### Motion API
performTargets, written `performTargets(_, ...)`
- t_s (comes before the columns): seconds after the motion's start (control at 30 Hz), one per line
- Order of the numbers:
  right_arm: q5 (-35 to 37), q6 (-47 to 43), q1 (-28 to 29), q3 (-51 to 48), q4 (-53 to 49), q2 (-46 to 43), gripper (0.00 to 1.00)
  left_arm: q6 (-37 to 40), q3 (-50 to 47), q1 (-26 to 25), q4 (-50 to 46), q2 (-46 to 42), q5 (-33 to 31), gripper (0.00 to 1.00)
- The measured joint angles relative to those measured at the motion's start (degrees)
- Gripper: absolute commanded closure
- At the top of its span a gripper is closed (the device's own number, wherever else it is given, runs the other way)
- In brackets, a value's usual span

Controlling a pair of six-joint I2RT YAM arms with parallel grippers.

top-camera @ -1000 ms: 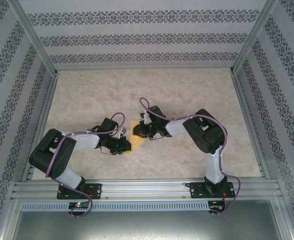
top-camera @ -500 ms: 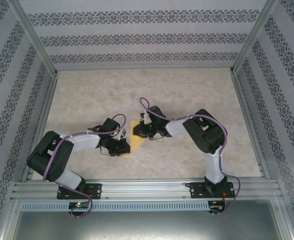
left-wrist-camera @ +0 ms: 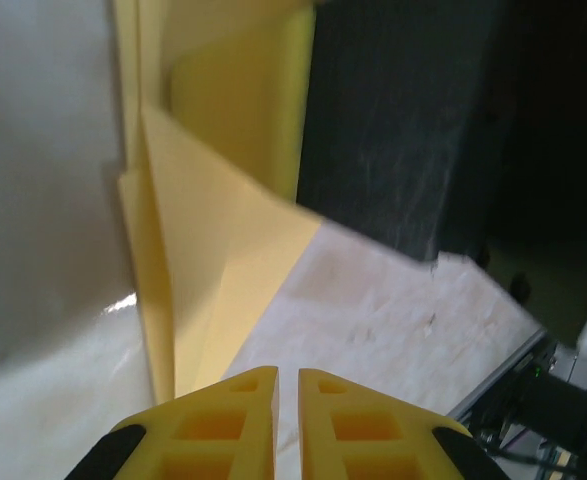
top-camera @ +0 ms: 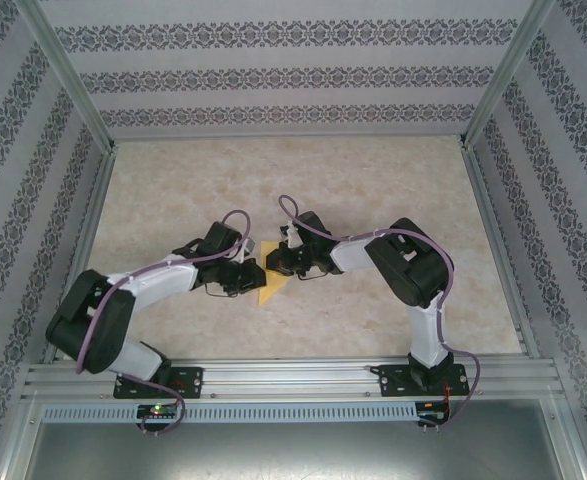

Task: Fold a paper plane with a square sheet of paper (pick it up from the middle)
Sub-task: Fourth fold the wing at the center of the table.

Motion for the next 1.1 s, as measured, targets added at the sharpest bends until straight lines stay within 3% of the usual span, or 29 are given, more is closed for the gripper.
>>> performTargets(0.23,0.0,0.0,0.0,0.0,0.0,0.0,0.94,-1.6,-1.6,0.1,7.1,9.0,4.3,0.85)
performTargets(0.8,-0.1,0.0,0.0,0.0,0.0,0.0,0.94,3.0,-6.7,-0.1,-3.4,0.7,4.4,0.83)
performTargets(1.1,-0.1,0.0,0.0,0.0,0.0,0.0,0.94,1.8,-3.6,-0.4,-5.5,-8.2,0.5,0.83)
